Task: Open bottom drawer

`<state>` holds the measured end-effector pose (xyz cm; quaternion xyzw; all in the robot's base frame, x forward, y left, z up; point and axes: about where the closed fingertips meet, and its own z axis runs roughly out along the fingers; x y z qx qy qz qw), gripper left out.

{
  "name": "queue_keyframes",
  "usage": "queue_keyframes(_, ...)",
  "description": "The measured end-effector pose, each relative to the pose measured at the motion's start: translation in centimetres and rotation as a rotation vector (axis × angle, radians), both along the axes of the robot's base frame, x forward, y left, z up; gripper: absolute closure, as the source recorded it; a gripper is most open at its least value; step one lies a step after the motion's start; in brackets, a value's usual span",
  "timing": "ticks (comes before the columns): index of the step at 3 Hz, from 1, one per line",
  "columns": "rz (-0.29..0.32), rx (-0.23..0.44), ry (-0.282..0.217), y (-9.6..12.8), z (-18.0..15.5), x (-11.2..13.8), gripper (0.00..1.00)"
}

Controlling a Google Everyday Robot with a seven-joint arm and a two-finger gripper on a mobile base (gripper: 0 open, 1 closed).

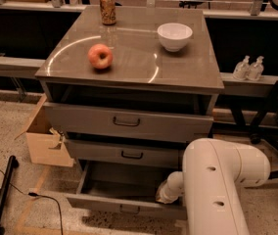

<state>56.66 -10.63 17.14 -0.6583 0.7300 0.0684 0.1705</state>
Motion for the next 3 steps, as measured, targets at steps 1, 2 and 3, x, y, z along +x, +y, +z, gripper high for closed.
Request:
queue_keyframes(1, -0.018, 0.009, 0.012, -0.4, -2.2, -0.2, 1.0)
queue_keyframes(2, -0.03, 0.018, 0.031, -0.4, -3.9, -0.5, 1.0)
queue_keyframes(3, -0.037, 0.025, 0.096, 0.2, -4.5, -1.6, 1.0)
